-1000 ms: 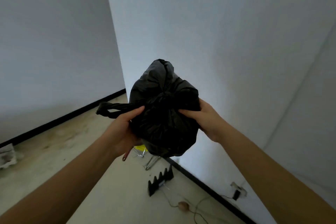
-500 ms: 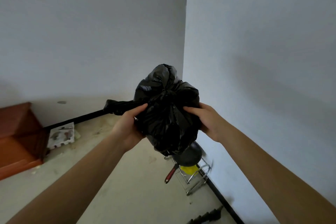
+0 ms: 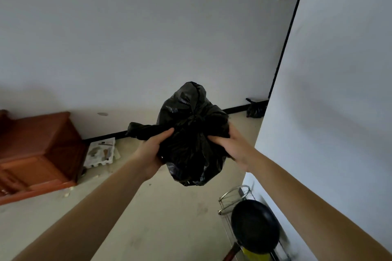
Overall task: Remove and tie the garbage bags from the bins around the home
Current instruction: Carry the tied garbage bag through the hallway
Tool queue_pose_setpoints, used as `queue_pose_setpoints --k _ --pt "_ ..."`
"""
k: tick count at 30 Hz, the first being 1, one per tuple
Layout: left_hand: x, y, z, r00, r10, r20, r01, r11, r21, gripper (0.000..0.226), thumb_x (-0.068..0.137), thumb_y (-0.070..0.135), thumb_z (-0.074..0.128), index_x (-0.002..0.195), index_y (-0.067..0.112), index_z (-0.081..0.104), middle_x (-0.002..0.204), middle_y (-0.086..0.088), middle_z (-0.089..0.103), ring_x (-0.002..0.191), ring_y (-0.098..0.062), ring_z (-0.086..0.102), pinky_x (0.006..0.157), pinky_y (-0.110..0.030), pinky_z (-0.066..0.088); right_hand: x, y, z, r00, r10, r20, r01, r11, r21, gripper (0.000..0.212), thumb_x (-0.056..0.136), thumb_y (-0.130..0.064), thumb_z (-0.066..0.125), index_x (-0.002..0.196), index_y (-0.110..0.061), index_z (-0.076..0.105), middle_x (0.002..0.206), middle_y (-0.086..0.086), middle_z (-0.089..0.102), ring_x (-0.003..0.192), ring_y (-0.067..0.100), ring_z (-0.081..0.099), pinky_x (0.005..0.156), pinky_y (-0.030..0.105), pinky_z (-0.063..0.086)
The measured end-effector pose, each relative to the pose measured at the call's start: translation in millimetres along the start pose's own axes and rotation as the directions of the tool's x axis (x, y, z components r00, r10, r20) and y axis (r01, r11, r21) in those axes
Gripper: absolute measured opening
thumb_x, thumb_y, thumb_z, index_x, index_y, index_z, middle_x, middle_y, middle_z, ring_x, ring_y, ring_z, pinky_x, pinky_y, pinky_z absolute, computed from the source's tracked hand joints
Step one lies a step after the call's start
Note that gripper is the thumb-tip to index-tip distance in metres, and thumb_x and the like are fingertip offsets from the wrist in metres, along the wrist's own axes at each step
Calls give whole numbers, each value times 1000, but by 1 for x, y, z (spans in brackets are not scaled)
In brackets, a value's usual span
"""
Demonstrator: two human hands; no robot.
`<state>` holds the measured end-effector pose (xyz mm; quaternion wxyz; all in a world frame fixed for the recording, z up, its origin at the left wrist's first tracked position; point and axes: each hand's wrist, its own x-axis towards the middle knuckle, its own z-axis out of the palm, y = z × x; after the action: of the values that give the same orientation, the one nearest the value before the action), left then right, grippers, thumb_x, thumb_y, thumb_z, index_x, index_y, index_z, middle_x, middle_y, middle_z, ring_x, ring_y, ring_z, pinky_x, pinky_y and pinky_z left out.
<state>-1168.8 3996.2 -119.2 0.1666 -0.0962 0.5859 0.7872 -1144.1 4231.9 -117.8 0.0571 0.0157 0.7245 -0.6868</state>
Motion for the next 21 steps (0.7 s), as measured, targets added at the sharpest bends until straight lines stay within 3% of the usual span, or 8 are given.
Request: queue_pose_setpoints --k 5,8,9,11,13,15,17,21 --pt "138 20 -20 999 -16 45 14 999 48 41 89 30 73 127 18 67 120 -3 74 114 -23 69 104 -46 50 122 18 4 994 -67 -85 60 995 -82 64 85 -24 77 139 -37 44 121 -23 63 113 -5 59 96 22 49" --pt "217 45 -29 997 12 72 -24 987 161 47 89 34 73 134 28 61 126 4 71 116 -17 66 105 -46 49 199 15 3 990 -81 -116 64 987 -145 73 84 -25 77 143 -39 37 123 -28 59 113 -12 56 102 23 46" --pt "243 57 -31 993 57 102 -79 973 217 56 91 34 71 143 35 51 131 8 67 119 -14 63 106 -43 48 224 12 1 988 -101 -120 77 979 -188 76 84 -26 78 144 -39 33 123 -31 57 116 -11 55 104 24 45" --pt "291 81 -30 968 145 202 -207 921 329 85 94 35 68 157 48 12 139 18 57 128 -8 54 107 -36 43 269 4 -2 982 -143 -124 104 954 -282 85 83 -28 79 148 -38 24 127 -36 52 123 -10 51 107 26 42" --pt "339 101 -24 936 173 305 -294 862 413 99 95 37 65 152 52 -15 139 18 56 132 -8 49 108 -35 41 304 -4 -8 972 -182 -149 123 933 -338 100 83 -28 79 154 -33 9 133 -40 45 129 -9 45 109 22 39" --pt "381 111 -16 902 196 385 -376 794 477 97 93 45 65 146 65 -14 141 16 57 134 -12 51 110 -43 43 331 -7 -20 967 -175 -187 97 926 -366 113 85 -26 77 155 -30 -12 128 -53 36 125 -20 41 103 8 36" --pt "414 115 -4 854 224 469 -475 702 530 91 91 48 63 144 70 -8 145 20 53 135 -13 51 110 -48 45 351 -8 -38 961 -163 -224 58 909 -413 123 86 -27 76 151 -32 -28 126 -56 30 116 -28 41 95 0 34" --pt "496 116 36 732 285 619 -681 328 654 81 98 39 57 151 61 -1 147 9 54 127 -21 58 99 -40 52 406 -1 -88 942 -214 -258 27 817 -576 117 87 -34 74 152 -39 -24 155 -18 30 130 -2 47 103 16 43"
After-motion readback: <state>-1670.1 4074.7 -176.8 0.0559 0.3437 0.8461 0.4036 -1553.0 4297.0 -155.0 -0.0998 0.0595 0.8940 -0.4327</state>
